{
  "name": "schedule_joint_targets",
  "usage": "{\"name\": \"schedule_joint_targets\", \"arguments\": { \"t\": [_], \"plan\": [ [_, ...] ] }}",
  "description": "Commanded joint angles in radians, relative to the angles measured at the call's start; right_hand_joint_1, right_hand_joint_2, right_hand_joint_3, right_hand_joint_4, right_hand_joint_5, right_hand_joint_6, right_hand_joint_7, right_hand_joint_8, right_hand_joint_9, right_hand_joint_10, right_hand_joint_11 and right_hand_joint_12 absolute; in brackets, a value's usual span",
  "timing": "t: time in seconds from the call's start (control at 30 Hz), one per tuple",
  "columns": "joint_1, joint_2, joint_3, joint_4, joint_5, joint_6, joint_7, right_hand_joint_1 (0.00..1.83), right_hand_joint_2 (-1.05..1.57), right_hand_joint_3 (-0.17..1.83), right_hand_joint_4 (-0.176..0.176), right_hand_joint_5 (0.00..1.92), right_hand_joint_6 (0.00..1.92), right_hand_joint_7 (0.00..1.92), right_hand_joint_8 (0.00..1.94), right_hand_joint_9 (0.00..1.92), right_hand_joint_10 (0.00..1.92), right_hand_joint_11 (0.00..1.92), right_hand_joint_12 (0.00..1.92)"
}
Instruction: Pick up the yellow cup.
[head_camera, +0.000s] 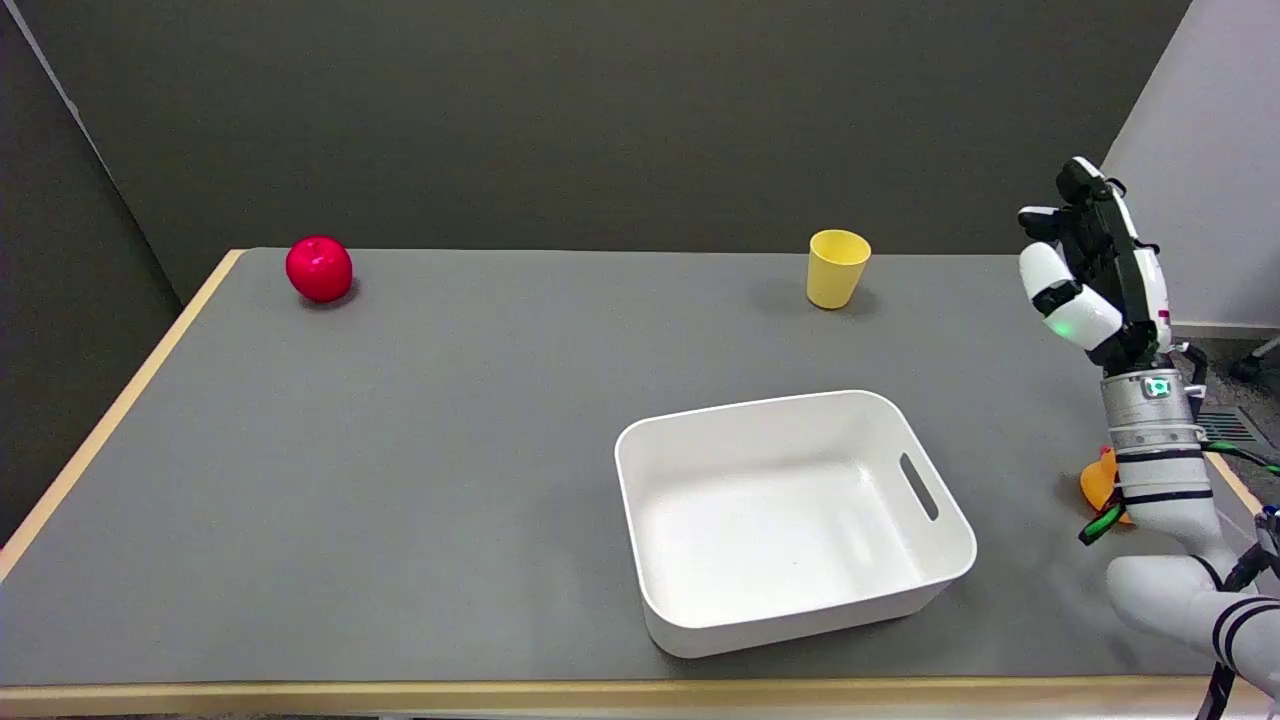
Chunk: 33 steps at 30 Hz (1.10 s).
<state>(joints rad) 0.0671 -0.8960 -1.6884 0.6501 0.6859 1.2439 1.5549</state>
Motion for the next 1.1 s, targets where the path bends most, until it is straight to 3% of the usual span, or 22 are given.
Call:
{"name": "schedule_joint_targets", "arguments": {
  "t": [0.03, 0.2, 0.3, 0.37, 0.5, 0.57, 0.6, 0.67, 0.8, 1.0, 1.1],
  "plan": [
    [0.016, 0.015, 0.017, 0.026, -0.014, -0.032, -0.157, 0.85, 0.72, 0.99, -0.005, 0.13, 0.34, 0.15, 0.27, 0.34, 0.96, 0.09, 1.29],
    [0.008, 0.071, 0.067, 0.108, -0.109, -0.063, -0.364, 0.84, 0.71, 0.99, -0.001, 0.2, 0.41, 0.29, 0.36, 0.4, 1.05, 0.27, 1.49],
    [0.001, 0.126, 0.09, 0.181, -0.161, -0.161, -0.436, 0.86, 0.72, 0.97, -0.01, 0.33, 0.63, 0.44, 0.53, 0.64, 1.33, 0.57, 1.8],
    [0.001, 0.165, 0.096, 0.217, -0.196, -0.272, -0.436, 0.94, 0.72, 0.98, -0.011, 0.37, 0.7, 0.46, 0.57, 0.73, 1.4, 0.6, 1.91],
    [0.016, 0.19, 0.127, 0.248, -0.288, -0.432, -0.436, 1.16, 0.81, 0.98, 0.008, 0.43, 0.82, 0.54, 0.64, 0.82, 1.49, 0.71, 1.92],
    [0.028, 0.191, 0.146, 0.269, -0.352, -0.521, -0.433, 1.61, 0.71, 0.99, 0.018, 0.41, 0.8, 0.53, 0.6, 0.78, 1.7, 0.79, 1.92],
    [0.041, 0.193, 0.151, 0.283, -0.396, -0.579, -0.429, 1.68, 0.68, 1.05, 0.023, 0.4, 0.78, 0.51, 0.58, 0.77, 1.8, 0.8, 1.92],
    [0.065, 0.195, 0.144, 0.308, -0.443, -0.648, -0.426, 1.71, 0.63, 1.2, 0.034, 0.4, 0.75, 0.46, 0.53, 0.78, 1.91, 0.83, 1.92],
    [0.166, 0.2, 0.084, 0.313, -0.551, -0.799, -0.425, 1.73, 0.54, 1.34, 0.058, 0.4, 0.69, 0.42, 0.47, 0.86, 1.92, 0.95, 1.92],
    [0.292, 0.183, -0.064, 0.289, -0.574, -0.986, -0.427, 1.75, 0.48, 1.43, 0.081, 0.33, 0.57, 0.38, 0.43, 0.92, 1.92, 1.04, 1.92],
    [0.337, 0.161, -0.113, 0.255, -0.575, -1.003, -0.427, 1.75, 0.47, 1.44, 0.086, 0.31, 0.54, 0.36, 0.42, 0.92, 1.92, 1.04, 1.92]
  ]
}}
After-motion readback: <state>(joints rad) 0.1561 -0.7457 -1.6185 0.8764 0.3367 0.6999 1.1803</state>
